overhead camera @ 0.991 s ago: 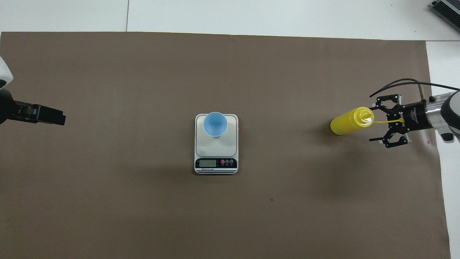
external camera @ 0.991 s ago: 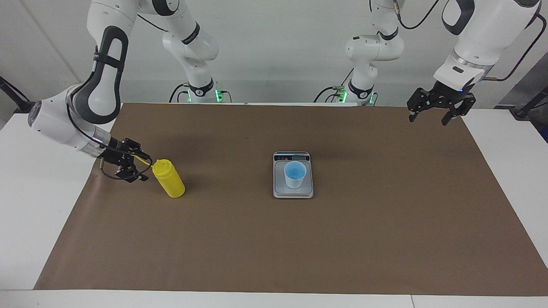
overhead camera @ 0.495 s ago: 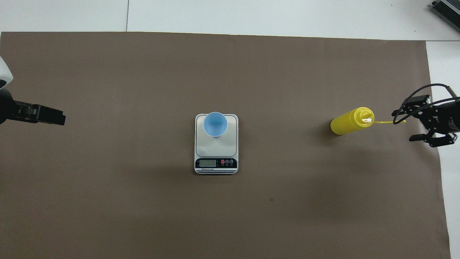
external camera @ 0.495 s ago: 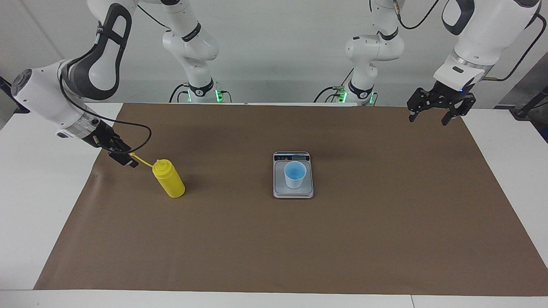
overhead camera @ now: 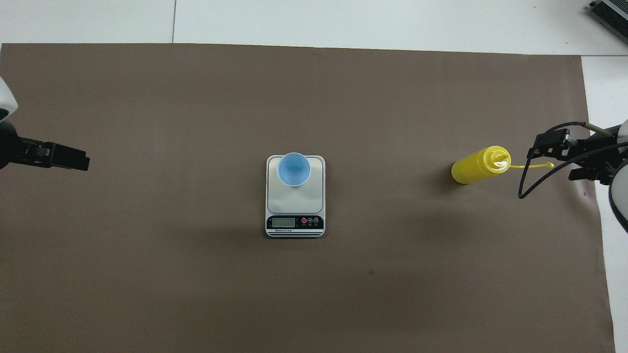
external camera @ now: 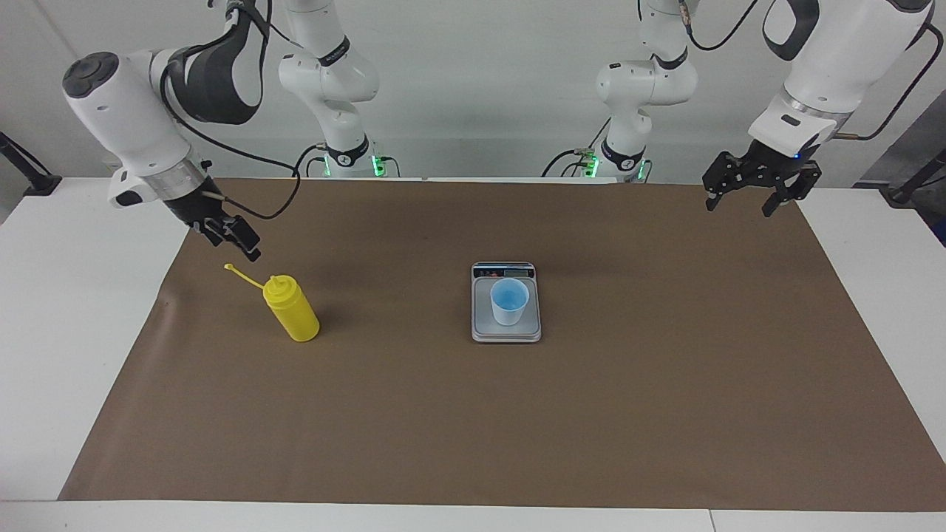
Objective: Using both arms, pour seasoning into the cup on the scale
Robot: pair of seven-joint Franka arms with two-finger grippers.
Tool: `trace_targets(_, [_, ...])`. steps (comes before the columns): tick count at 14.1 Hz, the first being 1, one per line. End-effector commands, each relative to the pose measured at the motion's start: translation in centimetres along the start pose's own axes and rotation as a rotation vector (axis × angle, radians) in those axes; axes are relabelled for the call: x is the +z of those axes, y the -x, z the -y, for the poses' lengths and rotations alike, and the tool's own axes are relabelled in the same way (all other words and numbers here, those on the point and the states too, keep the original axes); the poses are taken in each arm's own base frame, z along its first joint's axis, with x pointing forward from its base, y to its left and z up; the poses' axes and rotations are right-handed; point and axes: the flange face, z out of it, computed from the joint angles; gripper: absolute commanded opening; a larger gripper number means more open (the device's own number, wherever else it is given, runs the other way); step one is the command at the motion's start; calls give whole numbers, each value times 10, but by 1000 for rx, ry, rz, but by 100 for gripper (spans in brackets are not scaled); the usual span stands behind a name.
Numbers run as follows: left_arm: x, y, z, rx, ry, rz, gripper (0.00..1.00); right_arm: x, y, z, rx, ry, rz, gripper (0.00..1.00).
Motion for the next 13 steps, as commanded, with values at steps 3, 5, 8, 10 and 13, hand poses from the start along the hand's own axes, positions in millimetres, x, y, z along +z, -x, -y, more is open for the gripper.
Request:
trace_targets(3, [0, 6, 1, -6, 9, -14, 100, -64, 12, 38, -125, 80, -26, 100])
trace_targets(5, [0, 6, 1, -6, 9, -15, 100, -84, 16, 57, -147, 87, -10, 100])
trace_targets(8, [0, 6, 1, -6, 9, -14, 100, -98, 14, 68, -161, 117, 25, 100])
trace_targets(10, [0, 6, 1, -6, 9, -14, 100, -108, 17, 80, -180, 118, 23, 100])
trace_targets(13, [0, 6, 1, -6, 9, -15, 100, -100, 26, 81, -194, 120, 41, 100])
